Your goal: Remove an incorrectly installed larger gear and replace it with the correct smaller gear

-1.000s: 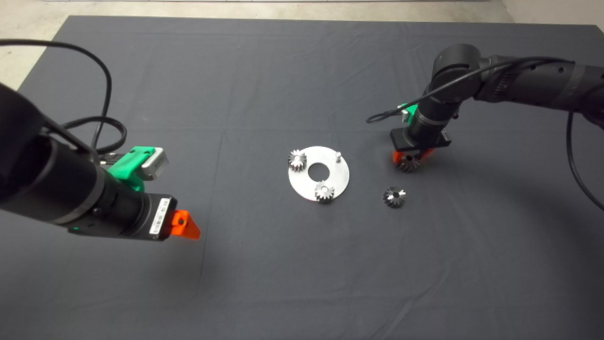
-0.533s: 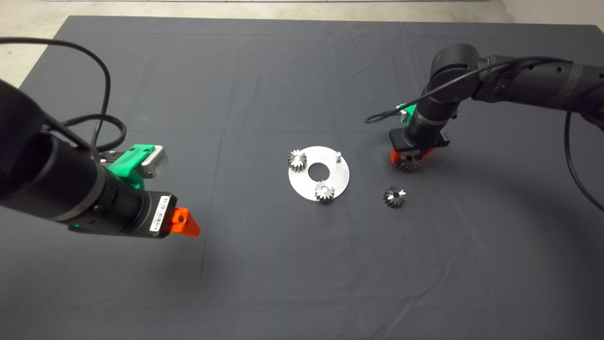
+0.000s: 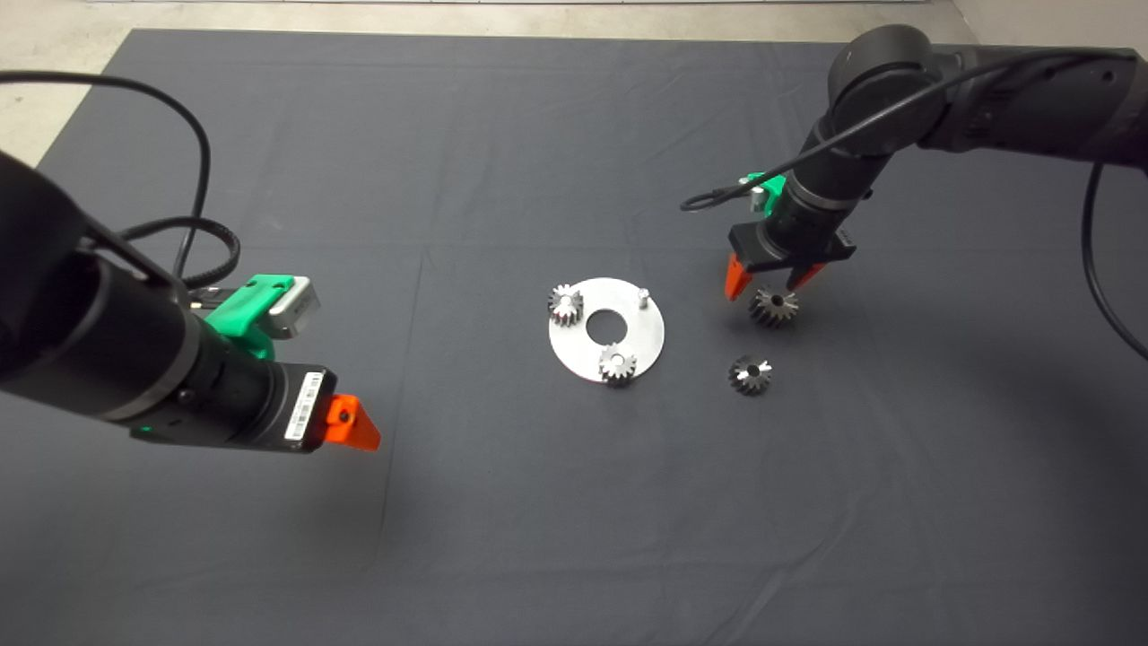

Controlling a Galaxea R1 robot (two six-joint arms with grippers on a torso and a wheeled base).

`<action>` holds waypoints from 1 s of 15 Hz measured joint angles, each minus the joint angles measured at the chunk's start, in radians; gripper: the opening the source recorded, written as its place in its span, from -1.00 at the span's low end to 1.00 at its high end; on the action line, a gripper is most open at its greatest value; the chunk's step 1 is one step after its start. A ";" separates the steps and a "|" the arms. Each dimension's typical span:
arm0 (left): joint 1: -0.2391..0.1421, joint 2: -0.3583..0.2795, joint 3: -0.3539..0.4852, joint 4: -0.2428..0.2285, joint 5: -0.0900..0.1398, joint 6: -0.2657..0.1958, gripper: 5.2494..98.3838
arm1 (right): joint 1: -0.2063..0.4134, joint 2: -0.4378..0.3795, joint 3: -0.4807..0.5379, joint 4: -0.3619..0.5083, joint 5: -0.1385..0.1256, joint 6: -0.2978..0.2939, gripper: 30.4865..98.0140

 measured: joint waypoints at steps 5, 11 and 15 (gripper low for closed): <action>0.000 0.000 0.004 0.000 0.000 -0.001 0.98 | 0.002 0.000 0.065 0.036 0.000 0.035 0.12; 0.000 0.000 0.004 0.000 0.000 -0.001 0.98 | -0.052 0.000 0.084 0.043 -0.001 0.061 0.12; 0.000 -0.001 0.004 0.000 0.000 -0.001 0.98 | -0.085 0.000 0.087 0.043 -0.001 0.065 0.12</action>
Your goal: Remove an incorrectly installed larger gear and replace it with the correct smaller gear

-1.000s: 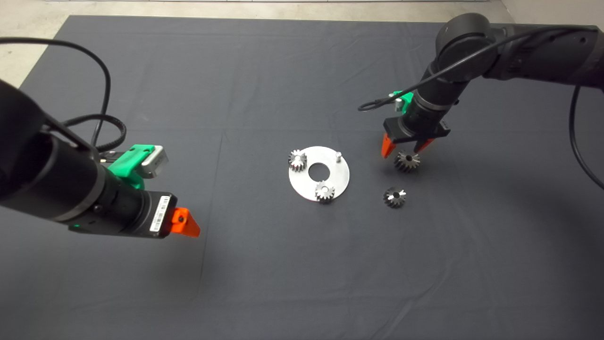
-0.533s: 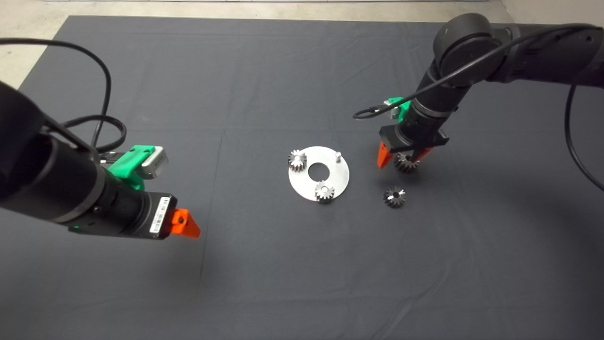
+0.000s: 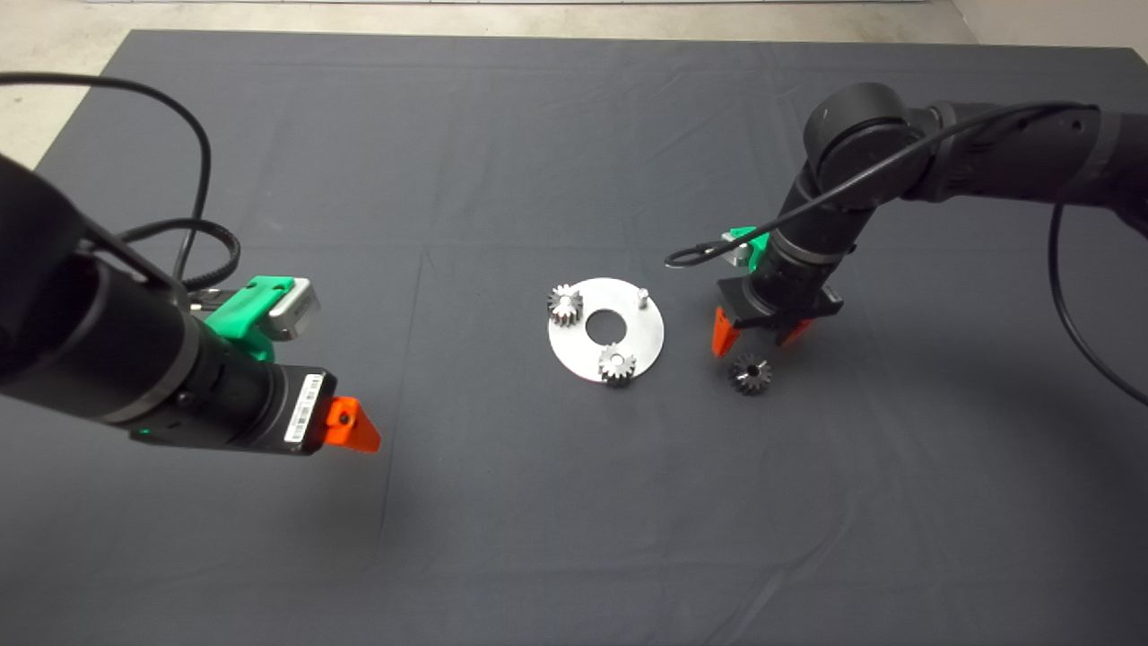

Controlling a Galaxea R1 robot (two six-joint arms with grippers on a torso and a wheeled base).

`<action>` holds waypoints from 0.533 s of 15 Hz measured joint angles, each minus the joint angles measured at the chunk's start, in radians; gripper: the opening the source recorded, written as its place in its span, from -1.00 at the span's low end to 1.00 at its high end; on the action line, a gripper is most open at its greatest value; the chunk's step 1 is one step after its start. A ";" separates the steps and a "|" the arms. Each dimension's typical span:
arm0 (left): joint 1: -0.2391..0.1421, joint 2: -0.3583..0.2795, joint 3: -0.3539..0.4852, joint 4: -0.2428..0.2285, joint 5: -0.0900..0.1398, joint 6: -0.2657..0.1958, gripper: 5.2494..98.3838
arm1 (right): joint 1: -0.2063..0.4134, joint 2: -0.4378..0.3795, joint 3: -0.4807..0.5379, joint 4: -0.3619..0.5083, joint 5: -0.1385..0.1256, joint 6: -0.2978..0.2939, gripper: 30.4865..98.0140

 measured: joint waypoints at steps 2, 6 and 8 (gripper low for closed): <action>0.000 0.000 0.000 0.000 0.000 0.000 0.98 | -0.028 0.000 0.002 0.000 0.000 0.003 0.12; 0.000 0.000 0.000 0.000 0.000 0.000 0.98 | -0.039 0.000 0.002 0.000 0.000 0.004 0.12; 0.000 0.000 0.000 0.000 0.000 0.000 0.98 | -0.047 0.000 0.002 -0.001 0.000 0.004 0.12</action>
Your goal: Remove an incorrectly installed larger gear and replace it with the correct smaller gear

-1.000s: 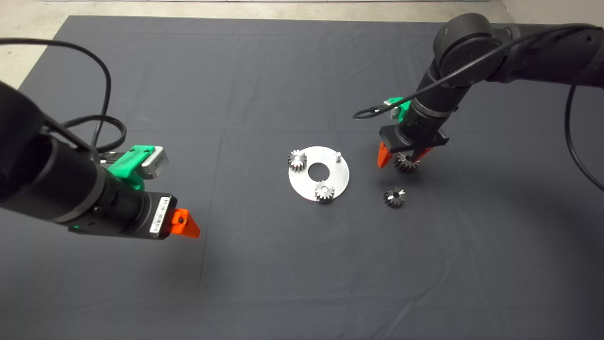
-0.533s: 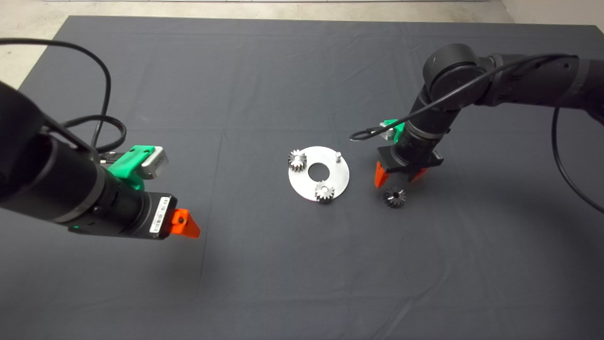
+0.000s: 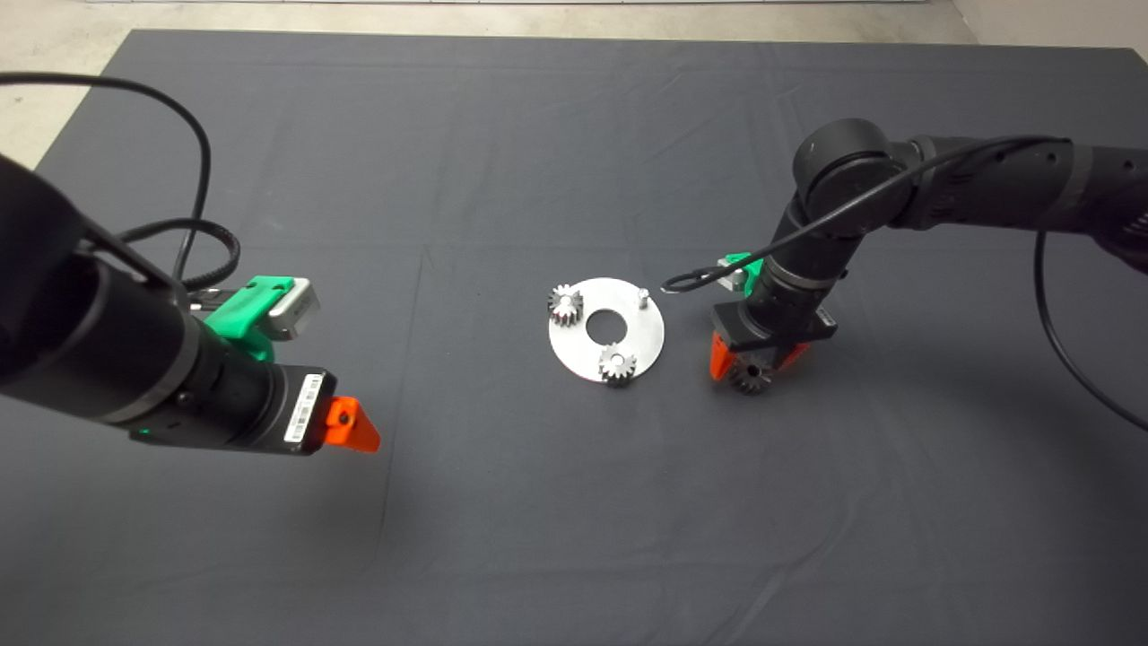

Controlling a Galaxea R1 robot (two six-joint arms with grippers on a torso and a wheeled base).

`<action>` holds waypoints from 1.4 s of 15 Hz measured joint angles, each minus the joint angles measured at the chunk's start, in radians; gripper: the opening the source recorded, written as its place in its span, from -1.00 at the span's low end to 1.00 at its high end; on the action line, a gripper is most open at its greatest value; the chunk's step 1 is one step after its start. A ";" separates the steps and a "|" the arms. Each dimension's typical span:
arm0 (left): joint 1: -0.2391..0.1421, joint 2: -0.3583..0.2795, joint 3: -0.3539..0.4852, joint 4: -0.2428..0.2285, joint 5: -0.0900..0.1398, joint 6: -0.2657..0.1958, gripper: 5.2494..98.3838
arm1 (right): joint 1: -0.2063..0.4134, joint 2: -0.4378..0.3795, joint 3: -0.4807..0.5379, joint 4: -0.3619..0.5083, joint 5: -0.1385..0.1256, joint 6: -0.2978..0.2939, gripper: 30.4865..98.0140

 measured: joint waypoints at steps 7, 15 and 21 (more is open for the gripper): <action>0.000 0.000 0.000 0.000 0.000 -0.001 0.98 | -0.047 0.000 -0.017 -0.049 0.000 -0.002 0.12; 0.000 0.000 0.007 0.000 0.000 -0.001 0.98 | -0.061 0.000 -0.019 -0.144 -0.001 -0.002 0.12; 0.000 0.000 0.006 0.000 0.000 -0.001 0.98 | -0.061 0.001 -0.019 -0.157 -0.003 -0.002 0.11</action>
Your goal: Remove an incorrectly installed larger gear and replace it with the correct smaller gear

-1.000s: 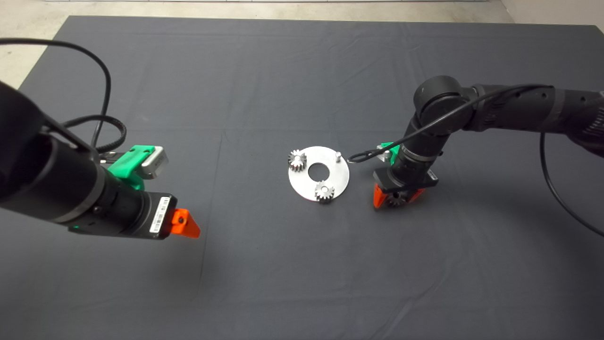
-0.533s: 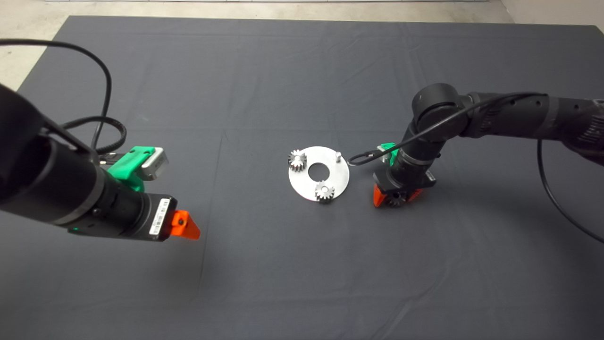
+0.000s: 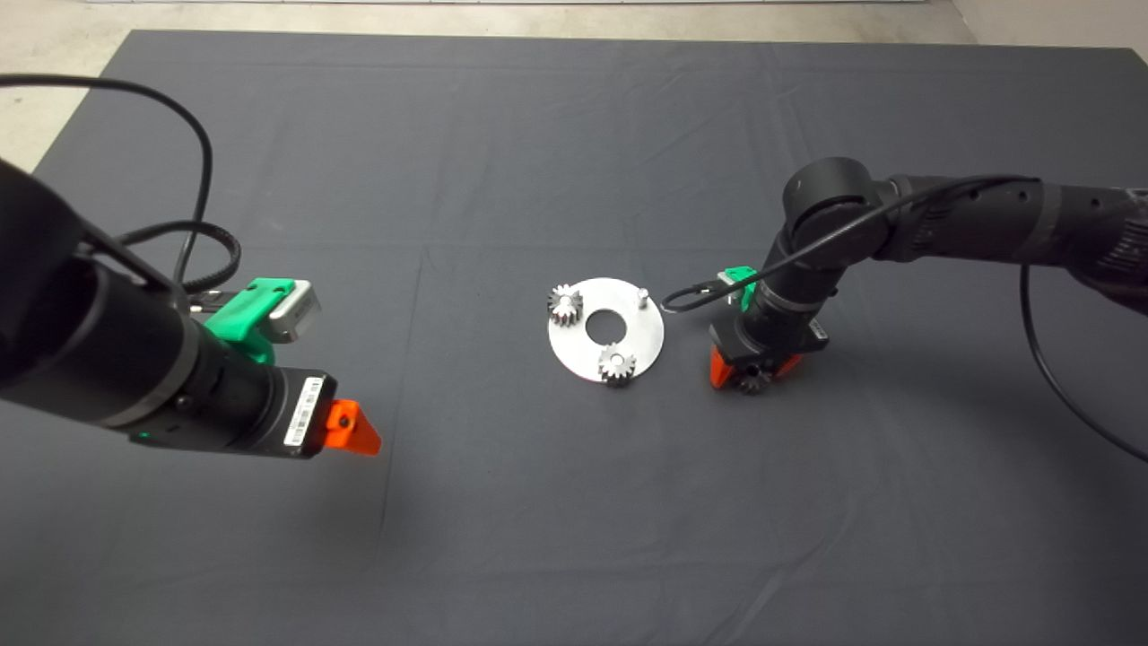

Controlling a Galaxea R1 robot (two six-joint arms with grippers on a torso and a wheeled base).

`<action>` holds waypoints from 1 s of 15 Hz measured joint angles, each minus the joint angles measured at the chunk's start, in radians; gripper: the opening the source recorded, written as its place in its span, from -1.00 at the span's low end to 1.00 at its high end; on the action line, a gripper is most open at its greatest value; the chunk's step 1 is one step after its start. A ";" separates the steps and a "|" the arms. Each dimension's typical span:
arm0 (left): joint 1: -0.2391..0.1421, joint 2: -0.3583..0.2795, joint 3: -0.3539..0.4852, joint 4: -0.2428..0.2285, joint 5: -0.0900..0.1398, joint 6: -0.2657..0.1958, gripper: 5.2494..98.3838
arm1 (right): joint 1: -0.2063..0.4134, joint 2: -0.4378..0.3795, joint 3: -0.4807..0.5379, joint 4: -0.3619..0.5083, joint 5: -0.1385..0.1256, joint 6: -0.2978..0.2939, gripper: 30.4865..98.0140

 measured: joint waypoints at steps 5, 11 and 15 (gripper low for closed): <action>0.000 0.000 -0.003 0.000 0.000 0.000 0.98 | 0.000 0.003 0.000 -0.008 -0.005 0.000 0.08; 0.000 0.000 -0.004 0.000 0.000 0.001 0.98 | 0.000 0.003 0.000 -0.011 -0.006 0.000 -0.01; 0.000 0.000 -0.005 0.000 0.000 0.001 0.98 | 0.001 0.003 -0.001 -0.013 -0.006 0.000 -0.19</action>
